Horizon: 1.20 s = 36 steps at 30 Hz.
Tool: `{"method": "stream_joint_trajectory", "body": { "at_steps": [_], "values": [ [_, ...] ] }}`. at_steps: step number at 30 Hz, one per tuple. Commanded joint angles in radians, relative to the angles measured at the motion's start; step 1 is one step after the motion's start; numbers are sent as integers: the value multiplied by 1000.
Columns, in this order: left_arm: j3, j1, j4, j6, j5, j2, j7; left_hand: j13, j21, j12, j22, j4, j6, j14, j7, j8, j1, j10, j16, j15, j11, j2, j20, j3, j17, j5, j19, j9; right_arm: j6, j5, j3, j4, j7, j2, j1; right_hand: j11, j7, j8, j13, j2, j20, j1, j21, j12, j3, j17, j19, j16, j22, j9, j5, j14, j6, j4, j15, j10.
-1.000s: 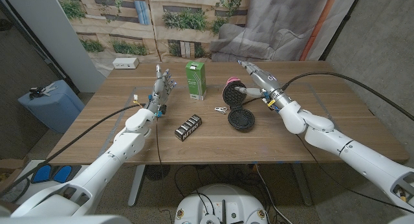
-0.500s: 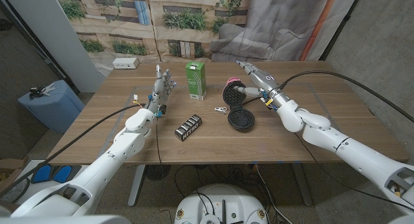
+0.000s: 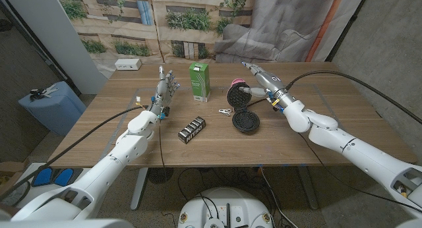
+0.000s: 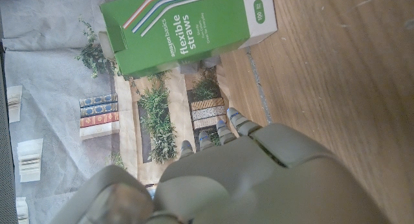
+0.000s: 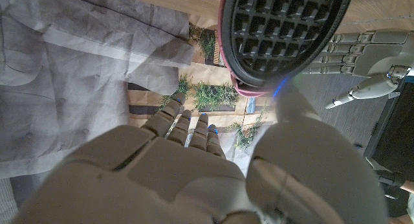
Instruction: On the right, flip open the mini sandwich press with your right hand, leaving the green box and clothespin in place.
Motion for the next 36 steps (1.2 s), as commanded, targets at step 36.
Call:
{"method": "stream_joint_trajectory", "body": {
  "at_steps": [36],
  "values": [
    [0, 0, 0, 0, 0, 0, 0, 2, 6, 3, 3, 1, -35, -7, -8, 5, 0, -7, 7, -37, 0, 52, -4, -7, 3, 5, 3, 5, 91, 665, 175, 115, 329, 52, -57, 6, -25, -7, 1, 17, -15, -141, -2, -5, -61, 15, -30, -4, 3, 4, 3, -44, 13, 48, -10, -13]
  ]
}}
